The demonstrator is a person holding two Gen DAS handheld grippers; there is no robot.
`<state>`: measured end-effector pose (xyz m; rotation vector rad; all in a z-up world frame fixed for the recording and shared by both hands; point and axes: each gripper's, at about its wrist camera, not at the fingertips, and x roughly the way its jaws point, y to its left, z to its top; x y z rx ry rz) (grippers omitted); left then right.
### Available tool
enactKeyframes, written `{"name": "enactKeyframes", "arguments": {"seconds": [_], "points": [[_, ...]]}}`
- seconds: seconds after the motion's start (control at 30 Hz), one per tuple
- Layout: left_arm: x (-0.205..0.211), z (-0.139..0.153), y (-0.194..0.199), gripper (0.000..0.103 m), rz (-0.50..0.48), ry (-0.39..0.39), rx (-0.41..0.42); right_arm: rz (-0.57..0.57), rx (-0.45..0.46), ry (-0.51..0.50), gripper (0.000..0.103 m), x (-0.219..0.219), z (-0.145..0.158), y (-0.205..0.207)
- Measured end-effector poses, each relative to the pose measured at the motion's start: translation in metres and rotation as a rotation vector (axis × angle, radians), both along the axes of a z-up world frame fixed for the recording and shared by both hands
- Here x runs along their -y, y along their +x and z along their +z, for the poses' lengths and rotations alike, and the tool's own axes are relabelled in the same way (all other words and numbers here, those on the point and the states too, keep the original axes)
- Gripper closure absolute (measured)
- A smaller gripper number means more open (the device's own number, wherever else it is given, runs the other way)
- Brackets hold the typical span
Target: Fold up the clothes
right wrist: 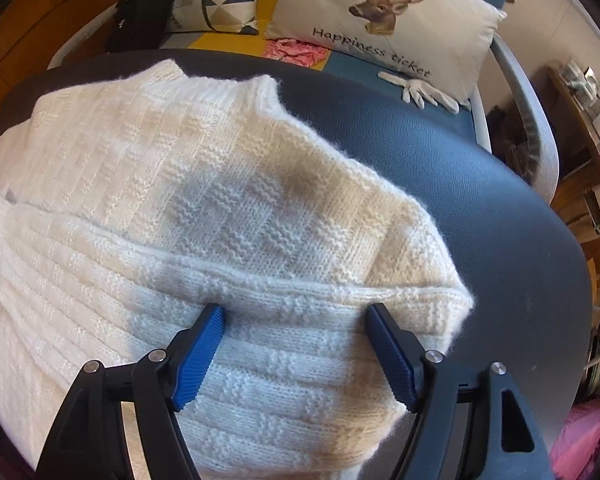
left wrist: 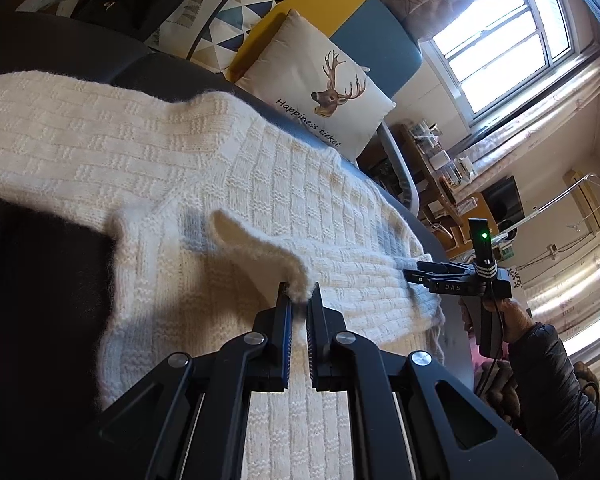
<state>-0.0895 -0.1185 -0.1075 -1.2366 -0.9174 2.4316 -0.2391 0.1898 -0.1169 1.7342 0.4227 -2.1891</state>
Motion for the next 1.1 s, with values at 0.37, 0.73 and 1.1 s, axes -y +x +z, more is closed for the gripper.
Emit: {"name": "enactKeyframes", "arguments": {"seconds": [0.37, 0.73, 1.1], "points": [[-0.001, 0.031, 0.002, 0.097, 0.002, -0.023, -0.089, 0.052, -0.07, 0.042, 0.097, 0.007, 0.027, 0.007], [-0.007, 0.062, -0.018, 0.097, 0.001, -0.065, -0.171, -0.086, -0.206, -0.201, 0.097, -0.03, 0.089, -0.015], [-0.01, 0.048, 0.0, 0.097, -0.035, -0.059, -0.131, 0.199, 0.041, 0.066, 0.07, 0.032, 0.012, -0.018]]}}
